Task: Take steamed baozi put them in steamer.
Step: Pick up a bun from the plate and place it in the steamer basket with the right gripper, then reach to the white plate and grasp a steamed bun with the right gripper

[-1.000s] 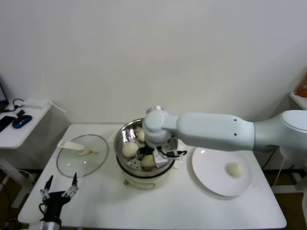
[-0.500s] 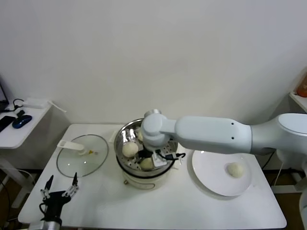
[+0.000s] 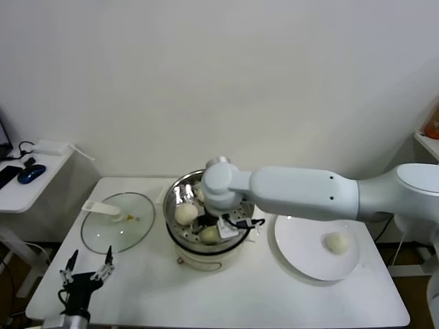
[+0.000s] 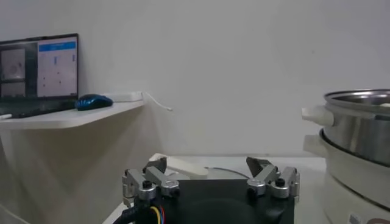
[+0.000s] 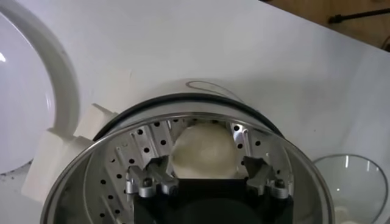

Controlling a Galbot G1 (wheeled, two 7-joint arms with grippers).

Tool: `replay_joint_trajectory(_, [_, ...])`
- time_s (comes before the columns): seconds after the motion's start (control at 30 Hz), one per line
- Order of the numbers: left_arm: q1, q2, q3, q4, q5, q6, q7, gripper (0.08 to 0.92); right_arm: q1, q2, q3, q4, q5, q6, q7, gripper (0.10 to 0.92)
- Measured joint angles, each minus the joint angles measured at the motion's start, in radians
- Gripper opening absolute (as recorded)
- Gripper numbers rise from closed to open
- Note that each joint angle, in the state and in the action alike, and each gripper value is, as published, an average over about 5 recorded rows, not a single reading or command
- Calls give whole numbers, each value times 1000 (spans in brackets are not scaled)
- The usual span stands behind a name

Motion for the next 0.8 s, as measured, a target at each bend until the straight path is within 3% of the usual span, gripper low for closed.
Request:
replay_joint_trajectory(0.43, [-4, -2, 5, -9, 2, 8, 0, 823, 68, -34, 26, -7, 91, 37, -22, 823])
replay_joint_trajectory(0.6, [-6, -3, 7, -15, 2, 11, -1, 823, 157, -86, -5, -21, 209, -4, -20, 823])
replay_joint_trajectory(0.8, [-9, 1, 14, -22, 1, 13, 3, 823, 270, -180, -101, -58, 441, -159, 1, 823])
